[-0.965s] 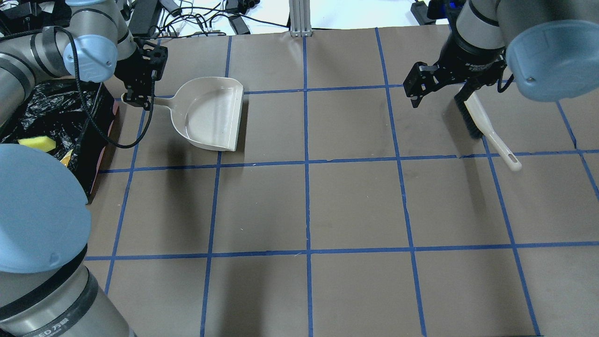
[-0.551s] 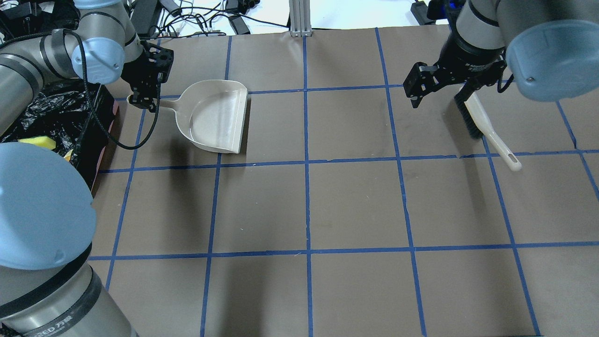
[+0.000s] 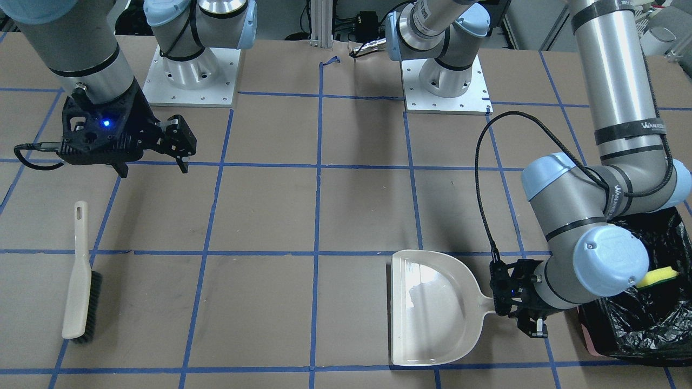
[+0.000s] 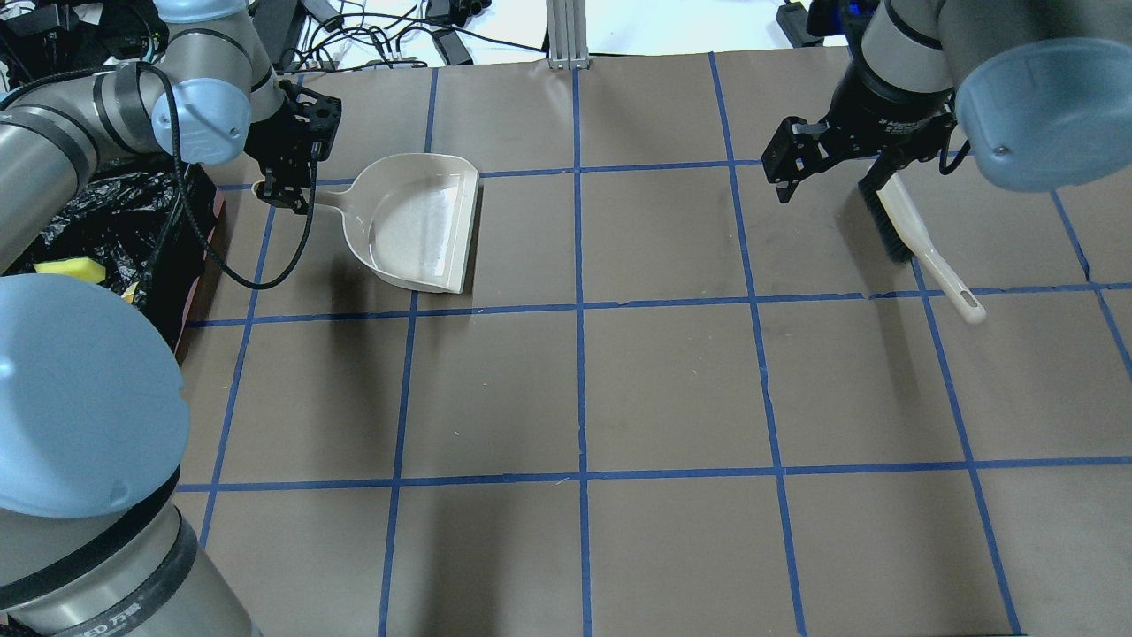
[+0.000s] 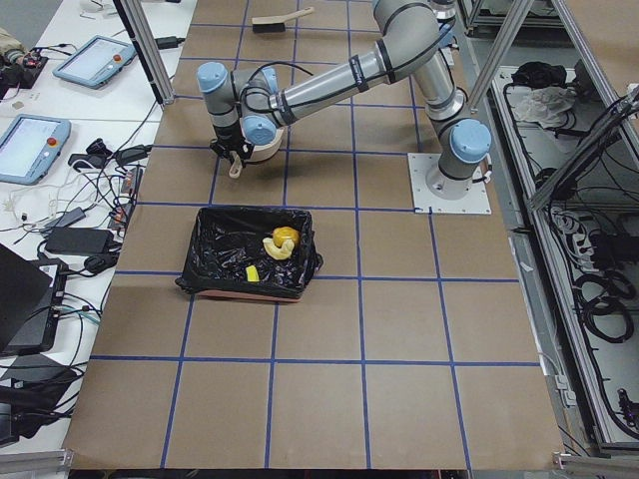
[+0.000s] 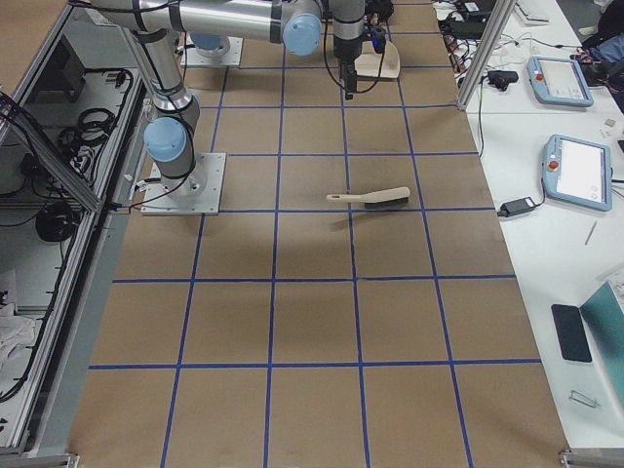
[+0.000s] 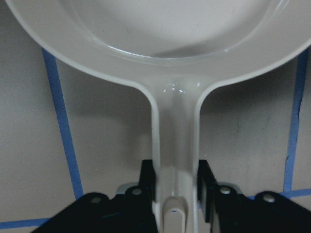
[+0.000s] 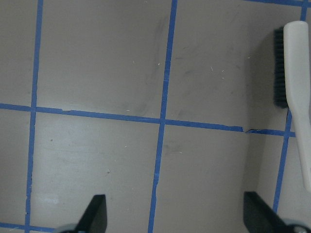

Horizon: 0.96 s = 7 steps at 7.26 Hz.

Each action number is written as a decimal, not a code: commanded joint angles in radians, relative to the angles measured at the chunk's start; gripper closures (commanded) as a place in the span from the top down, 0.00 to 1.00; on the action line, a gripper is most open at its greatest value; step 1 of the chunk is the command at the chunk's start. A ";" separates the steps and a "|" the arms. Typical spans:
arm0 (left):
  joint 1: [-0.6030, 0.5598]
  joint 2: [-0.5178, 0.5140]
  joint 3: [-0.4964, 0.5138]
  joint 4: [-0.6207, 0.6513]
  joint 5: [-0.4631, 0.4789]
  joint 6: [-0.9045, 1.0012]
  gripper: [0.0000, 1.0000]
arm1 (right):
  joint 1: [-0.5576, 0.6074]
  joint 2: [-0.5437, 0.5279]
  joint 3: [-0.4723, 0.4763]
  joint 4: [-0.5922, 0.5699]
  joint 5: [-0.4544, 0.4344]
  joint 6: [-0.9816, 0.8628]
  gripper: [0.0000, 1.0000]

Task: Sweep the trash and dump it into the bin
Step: 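Lower the empty dustpan back onto the table with the left gripper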

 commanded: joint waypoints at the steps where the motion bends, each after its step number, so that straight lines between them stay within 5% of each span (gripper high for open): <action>1: 0.000 0.021 -0.004 -0.012 0.001 -0.038 0.85 | -0.001 0.000 0.000 -0.002 0.000 -0.001 1.00; 3: -0.002 0.034 0.002 -0.011 -0.002 -0.049 0.85 | 0.000 0.000 0.000 -0.002 0.000 0.001 1.00; 5: -0.031 0.150 0.023 -0.028 -0.017 -0.174 0.83 | -0.001 -0.001 0.000 0.003 -0.001 0.001 1.00; 7: -0.058 0.254 0.022 -0.096 -0.098 -0.490 0.84 | -0.001 -0.001 0.000 0.001 -0.001 0.001 1.00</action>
